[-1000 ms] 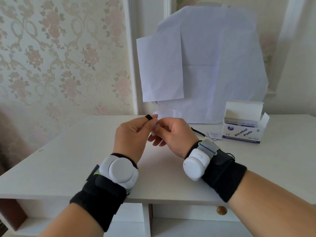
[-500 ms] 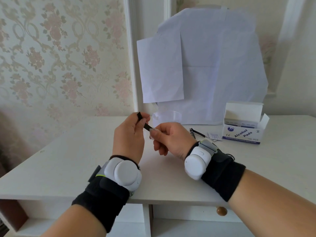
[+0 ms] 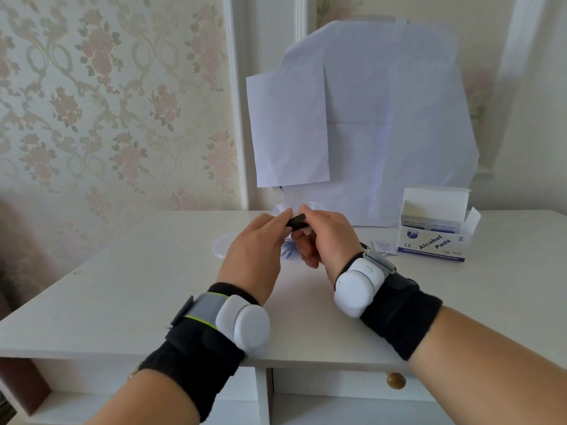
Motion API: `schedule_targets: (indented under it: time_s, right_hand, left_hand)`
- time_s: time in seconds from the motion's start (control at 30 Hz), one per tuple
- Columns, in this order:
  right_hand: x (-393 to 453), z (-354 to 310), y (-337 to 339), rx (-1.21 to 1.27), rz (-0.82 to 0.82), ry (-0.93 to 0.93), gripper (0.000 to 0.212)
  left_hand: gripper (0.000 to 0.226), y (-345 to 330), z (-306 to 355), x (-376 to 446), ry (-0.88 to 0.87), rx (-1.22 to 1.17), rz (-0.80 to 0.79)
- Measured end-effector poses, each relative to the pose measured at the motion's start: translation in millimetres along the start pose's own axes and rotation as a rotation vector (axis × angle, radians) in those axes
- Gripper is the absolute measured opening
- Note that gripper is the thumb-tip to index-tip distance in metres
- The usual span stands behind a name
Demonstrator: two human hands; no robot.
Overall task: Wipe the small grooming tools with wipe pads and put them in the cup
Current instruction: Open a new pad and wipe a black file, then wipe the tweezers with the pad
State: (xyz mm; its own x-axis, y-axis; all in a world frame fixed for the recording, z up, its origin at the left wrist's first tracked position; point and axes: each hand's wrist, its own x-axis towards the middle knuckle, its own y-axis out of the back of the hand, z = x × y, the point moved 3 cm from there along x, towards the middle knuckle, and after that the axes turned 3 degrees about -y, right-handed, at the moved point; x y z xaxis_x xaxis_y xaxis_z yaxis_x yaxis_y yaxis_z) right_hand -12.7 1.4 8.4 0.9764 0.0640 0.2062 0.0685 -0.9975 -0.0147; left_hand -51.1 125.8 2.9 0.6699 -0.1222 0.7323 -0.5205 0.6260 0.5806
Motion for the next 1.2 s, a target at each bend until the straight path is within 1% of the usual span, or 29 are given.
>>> schedule_targets:
  time_s: [0.07, 0.2, 0.4, 0.47, 0.57, 0.67, 0.8, 0.97, 1.0, 1.1, 1.2]
  right_hand:
    - [2.2, -2.4, 5.8, 0.023, 0.068, 0.013, 0.042]
    - [8.5, -3.0, 18.2, 0.080, 0.218, 0.063, 0.039]
    - [17.5, -1.8, 30.3, -0.037, 0.452, 0.273, 0.042]
    - [19.2, -2.2, 33.8, -0.063, 0.498, 0.319, 0.044]
    - [22.8, 1.2, 37.1, -0.083, 0.522, 0.325, 0.047]
    - [27.7, 4.9, 40.1, -0.081, 0.553, 0.301, 0.050]
    - [31.9, 5.2, 43.7, -0.061, 0.595, 0.270, 0.050]
    - [31.9, 6.6, 44.7, -0.098, 0.598, 0.253, 0.050]
    - [32.5, 6.8, 44.8, -0.107, 0.598, 0.250, 0.050]
    - [33.9, 7.3, 44.9, -0.116, 0.607, 0.239, 0.050]
    - [36.0, 8.5, 45.6, -0.126, 0.619, 0.220, 0.050]
  left_hand:
    - [0.053, 0.0, 0.0, 0.5, -0.004, -0.025, 0.030]
    - [0.027, 5.8, -6.0, 6.9, 0.123, -0.108, 0.170]
    - [0.017, 10.5, -14.0, 23.3, 0.225, -0.164, 0.284]
    - [0.013, 10.8, -11.6, 36.0, 0.235, -0.169, 0.301]
    - [0.005, 10.0, -3.9, 60.1, 0.249, -0.191, 0.298]
    - [0.010, 4.2, 3.7, 82.7, 0.203, -0.087, 0.184]
    - [0.014, -8.7, 2.7, 93.4, 0.188, 0.040, -0.053]
    - [0.014, -21.5, -4.9, 90.8, 0.182, 0.177, -0.339]
    - [0.014, -22.4, -4.7, 91.2, 0.178, 0.192, -0.364]
    - [0.015, -22.8, -2.5, 93.9, 0.165, 0.223, -0.372]
    - [0.021, -24.3, -2.1, 96.6, 0.201, 0.241, -0.454]
